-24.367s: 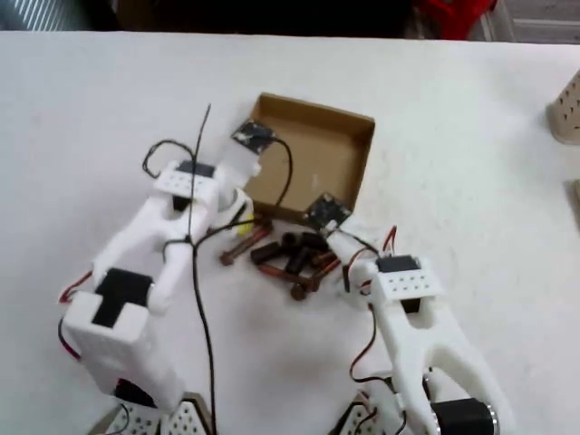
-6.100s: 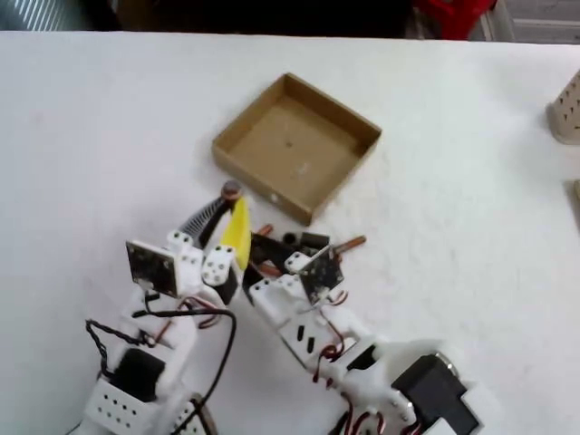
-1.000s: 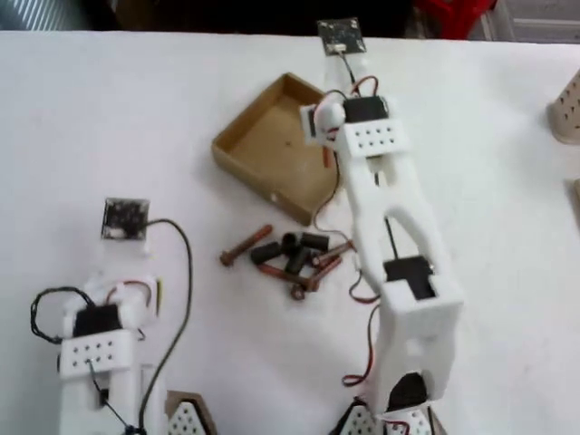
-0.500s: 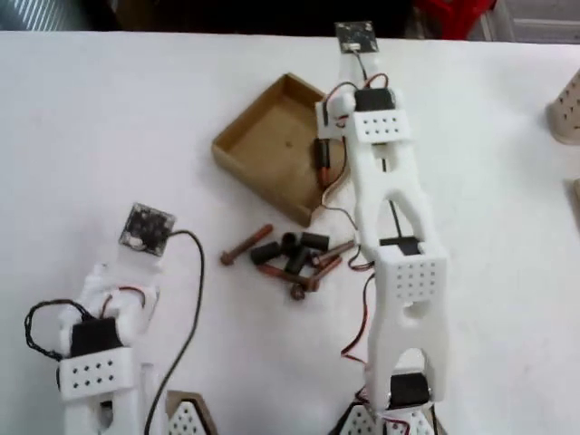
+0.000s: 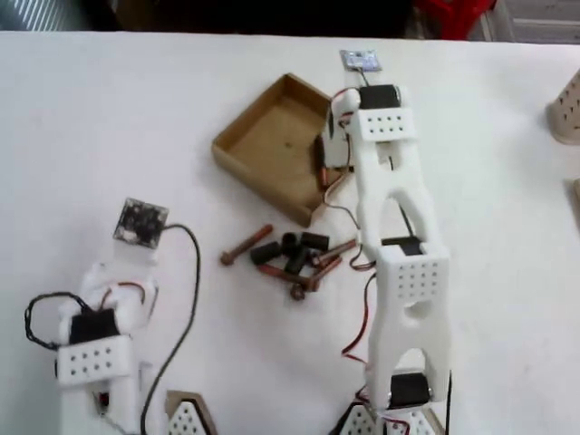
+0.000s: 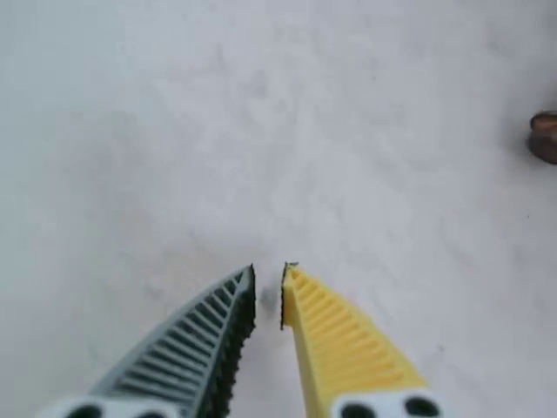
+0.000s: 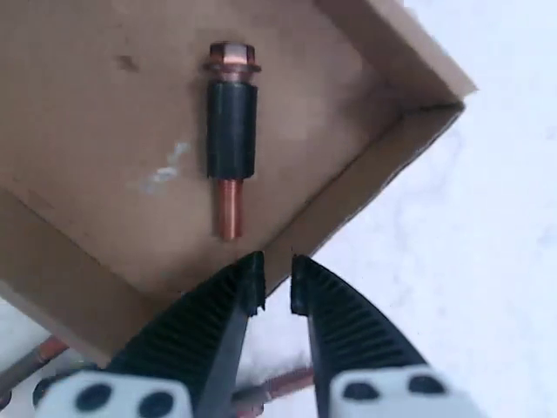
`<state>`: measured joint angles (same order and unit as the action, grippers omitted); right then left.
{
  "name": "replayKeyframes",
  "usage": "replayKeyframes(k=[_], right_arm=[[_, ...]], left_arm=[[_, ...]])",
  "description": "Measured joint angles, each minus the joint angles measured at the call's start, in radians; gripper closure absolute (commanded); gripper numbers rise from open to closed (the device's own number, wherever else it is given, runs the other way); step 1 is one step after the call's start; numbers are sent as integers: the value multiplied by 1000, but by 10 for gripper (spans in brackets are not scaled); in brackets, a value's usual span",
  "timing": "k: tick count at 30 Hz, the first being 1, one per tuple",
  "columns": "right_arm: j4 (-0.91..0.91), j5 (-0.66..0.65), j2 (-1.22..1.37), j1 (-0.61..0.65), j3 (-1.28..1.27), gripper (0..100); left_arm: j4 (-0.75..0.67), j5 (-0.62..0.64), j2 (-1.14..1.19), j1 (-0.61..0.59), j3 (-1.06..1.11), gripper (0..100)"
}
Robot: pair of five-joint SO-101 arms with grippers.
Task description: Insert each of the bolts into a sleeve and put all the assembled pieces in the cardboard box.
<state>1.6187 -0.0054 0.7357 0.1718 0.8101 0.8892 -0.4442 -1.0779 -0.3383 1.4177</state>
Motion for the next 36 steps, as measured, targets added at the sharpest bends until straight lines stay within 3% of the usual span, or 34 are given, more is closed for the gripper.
replayKeyframes(k=[4,7,10,32,36], right_arm=[[40,-43,-37,0,2,952],[40,-48,-37,0,-2,882],[40,-32,-20,-2,-3,839],[44,48,106,92,-3,876],[44,60,170,109,-3,946]], left_arm=[[-9,-5,259,-21,-120,912],[-9,-35,354,-21,-157,912],[-9,-44,373,-21,-167,912],[-9,-51,373,-21,-167,912],[-9,-51,373,-21,-167,912]])
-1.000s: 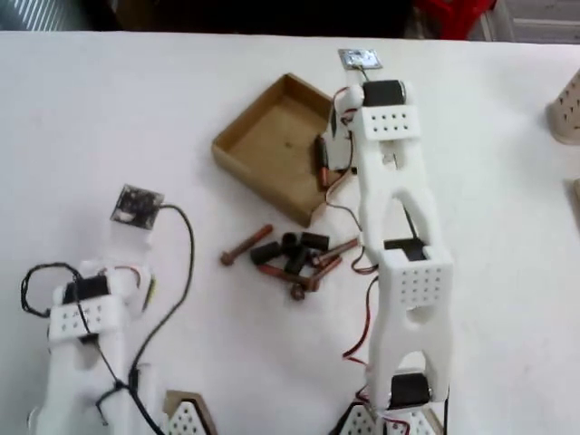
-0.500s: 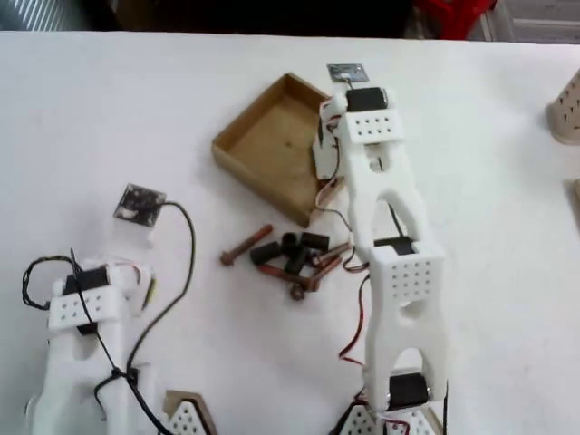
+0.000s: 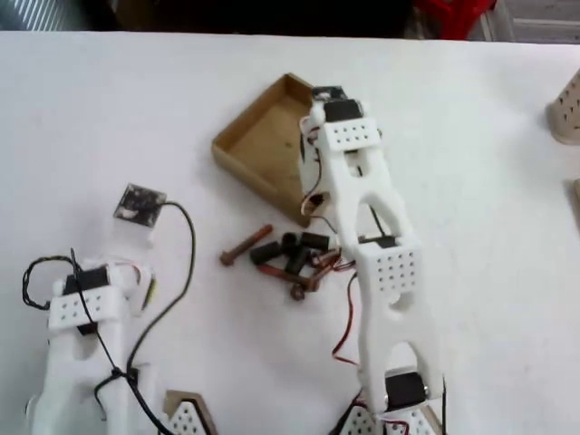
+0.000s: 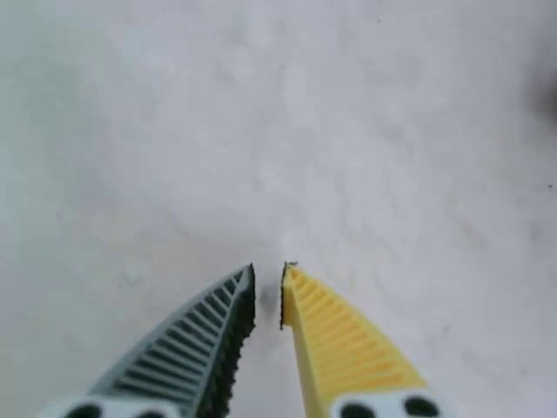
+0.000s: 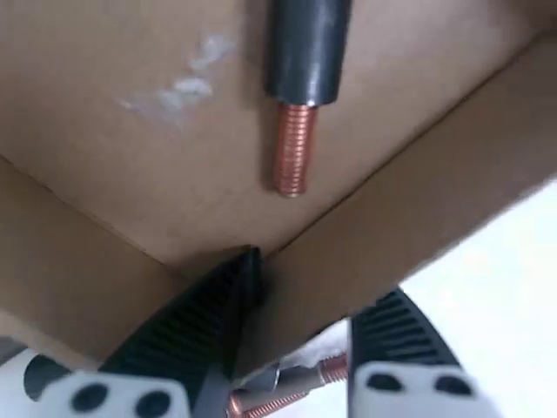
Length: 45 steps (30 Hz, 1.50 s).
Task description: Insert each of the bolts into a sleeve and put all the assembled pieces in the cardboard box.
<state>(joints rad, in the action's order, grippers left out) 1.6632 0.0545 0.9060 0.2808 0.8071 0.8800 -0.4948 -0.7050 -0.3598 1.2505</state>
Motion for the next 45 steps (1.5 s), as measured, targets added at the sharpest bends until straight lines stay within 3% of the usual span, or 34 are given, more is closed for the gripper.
replayKeyframes(k=[4,14,25,32,38,45], right_arm=[[6,-40,11,-2,2,979],[34,-334,-3,-61,2,981],[49,-572,-63,-153,-72,981],[49,-575,-132,-153,-170,979],[49,-534,-190,-169,-235,854],[29,-523,-287,-195,-334,851]], left_arm=[[0,0,0,0,0,912],[0,0,0,0,0,913],[0,0,0,0,0,913],[0,0,0,0,0,913],[0,0,0,0,0,913],[0,0,0,0,0,912]])
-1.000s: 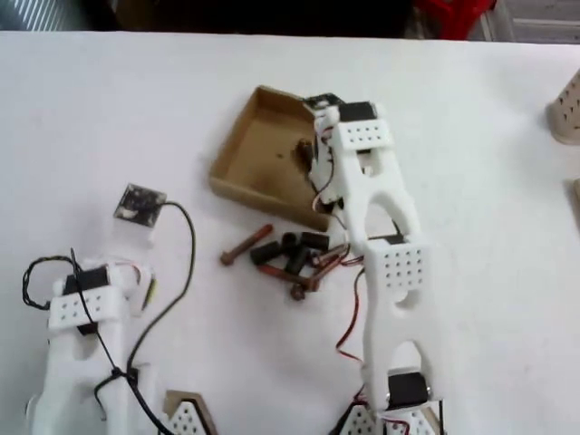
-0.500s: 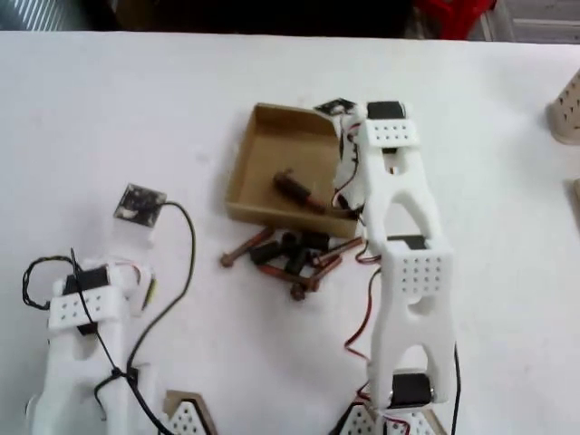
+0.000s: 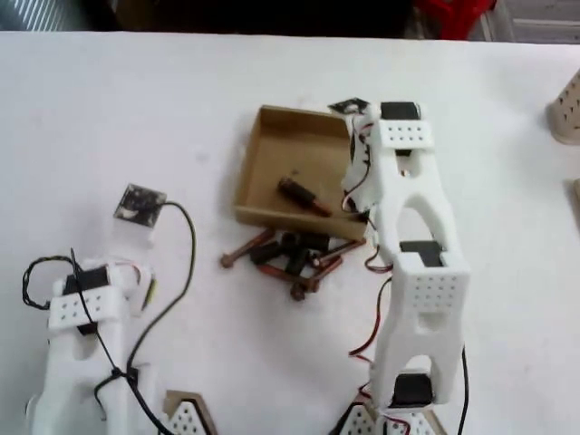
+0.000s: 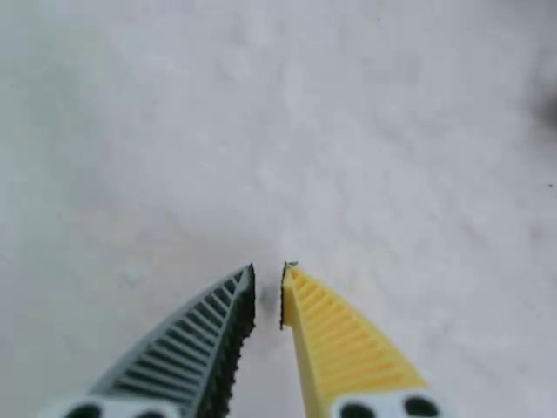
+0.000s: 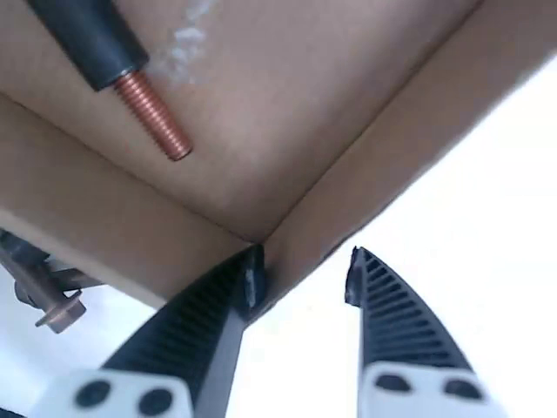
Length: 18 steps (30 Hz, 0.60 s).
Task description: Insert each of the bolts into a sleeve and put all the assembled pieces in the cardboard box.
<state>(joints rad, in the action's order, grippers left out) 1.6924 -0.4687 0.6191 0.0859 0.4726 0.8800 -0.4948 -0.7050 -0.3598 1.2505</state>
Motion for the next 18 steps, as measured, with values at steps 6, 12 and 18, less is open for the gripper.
replayKeyframes(k=[6,12,18], right_arm=[[0,0,-130,-41,-78,936],[0,0,-368,-72,-296,957],[-23,-2,-598,-68,-523,957]], left_arm=[[0,0,0,0,0,912],[0,0,0,0,0,911],[0,0,0,0,0,912]])
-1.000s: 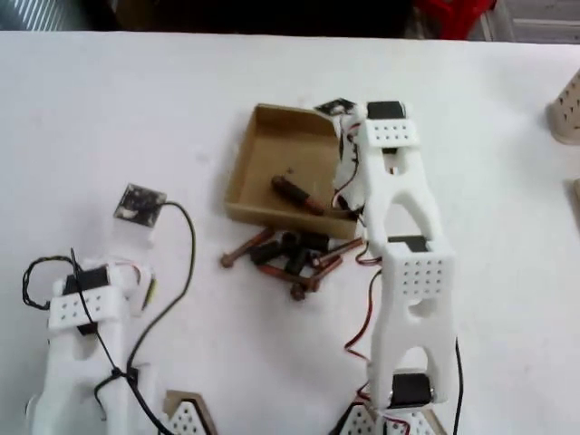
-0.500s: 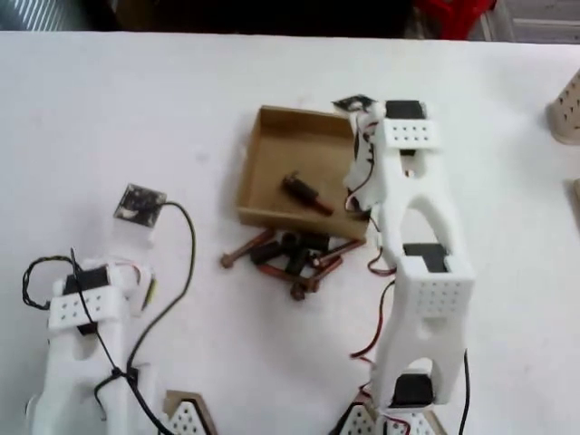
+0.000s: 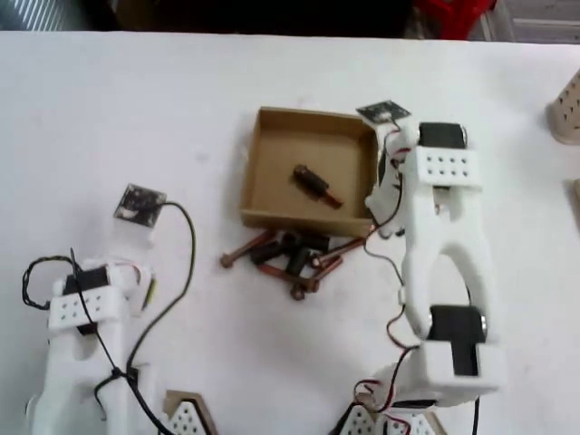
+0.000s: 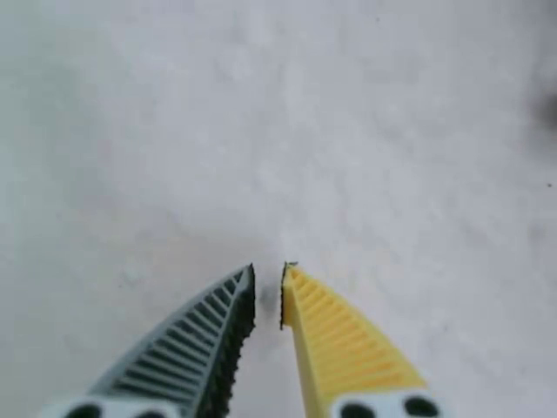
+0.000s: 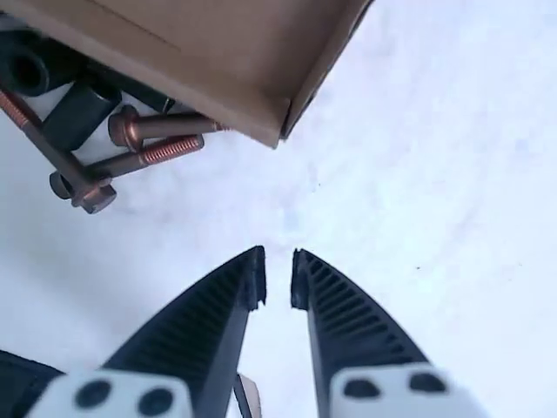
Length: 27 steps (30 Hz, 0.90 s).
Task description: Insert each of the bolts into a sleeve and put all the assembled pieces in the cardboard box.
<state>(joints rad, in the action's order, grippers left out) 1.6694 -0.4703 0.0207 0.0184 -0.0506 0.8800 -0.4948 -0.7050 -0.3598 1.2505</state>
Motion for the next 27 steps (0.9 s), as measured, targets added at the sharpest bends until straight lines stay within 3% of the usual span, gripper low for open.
replayKeyframes(k=[11,18,24,27], right_arm=[[-12,-66,-370,38,-316,957],[-184,-66,-454,206,-580,954],[-371,-160,-454,315,-624,779],[-404,-212,-454,351,-624,798]], left_arm=[[0,0,0,0,0,912],[0,0,0,0,0,912],[0,0,0,-14,0,912],[0,0,0,-18,0,912]])
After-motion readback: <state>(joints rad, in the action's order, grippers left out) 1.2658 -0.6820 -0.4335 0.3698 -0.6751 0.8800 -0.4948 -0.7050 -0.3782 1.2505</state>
